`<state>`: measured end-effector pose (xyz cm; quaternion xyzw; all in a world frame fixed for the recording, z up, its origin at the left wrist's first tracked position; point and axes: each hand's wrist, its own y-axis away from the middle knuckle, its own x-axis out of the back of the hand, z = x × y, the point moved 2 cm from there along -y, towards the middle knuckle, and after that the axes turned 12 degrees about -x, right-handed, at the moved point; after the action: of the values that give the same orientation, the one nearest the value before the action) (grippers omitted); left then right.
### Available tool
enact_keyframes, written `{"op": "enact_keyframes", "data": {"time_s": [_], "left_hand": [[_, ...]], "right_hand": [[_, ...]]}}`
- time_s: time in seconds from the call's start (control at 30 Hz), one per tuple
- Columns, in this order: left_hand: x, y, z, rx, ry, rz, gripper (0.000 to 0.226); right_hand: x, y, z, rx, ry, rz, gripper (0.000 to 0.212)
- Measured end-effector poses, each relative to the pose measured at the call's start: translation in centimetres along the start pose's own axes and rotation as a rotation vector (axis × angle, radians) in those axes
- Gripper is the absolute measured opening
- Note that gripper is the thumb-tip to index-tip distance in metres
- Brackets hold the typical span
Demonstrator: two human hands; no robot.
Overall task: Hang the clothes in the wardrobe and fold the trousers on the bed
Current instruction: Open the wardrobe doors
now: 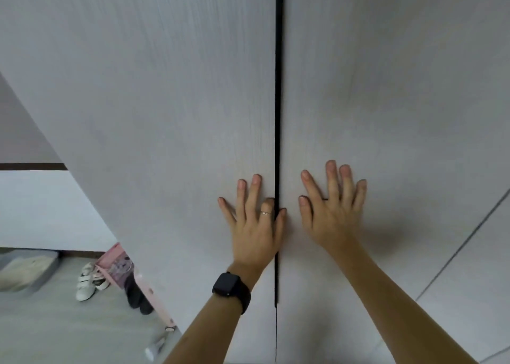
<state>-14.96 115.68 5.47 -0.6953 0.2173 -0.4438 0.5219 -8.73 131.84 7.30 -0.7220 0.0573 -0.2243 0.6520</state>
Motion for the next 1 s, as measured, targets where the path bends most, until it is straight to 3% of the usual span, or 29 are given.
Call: {"op": "enact_keyframes", "data": {"time_s": [0.53,0.77,0.87,1.0], "left_hand": [[3.8,-0.9,3.1,0.071,0.040,-0.153,0.018],[9.4,2.9,5.2,0.201,0.071,-0.185,0.016],[12.4,5.2,6.4,0.315,0.140,-0.164,0.018],[17.4,6.9,6.6,0.374,0.112,-0.151,0.023]], "right_hand": [[0.3,0.3,0.8,-0.038,0.017,-0.052,0.062],[1.1,0.1,1.3,-0.033,-0.056,-0.224,0.063],[3.2,-0.2,1.1,-0.076,-0.207,-0.319,0.067],[8.6,-1.4,-3.1,-0.154,-0.867,-0.473,0.056]]}}
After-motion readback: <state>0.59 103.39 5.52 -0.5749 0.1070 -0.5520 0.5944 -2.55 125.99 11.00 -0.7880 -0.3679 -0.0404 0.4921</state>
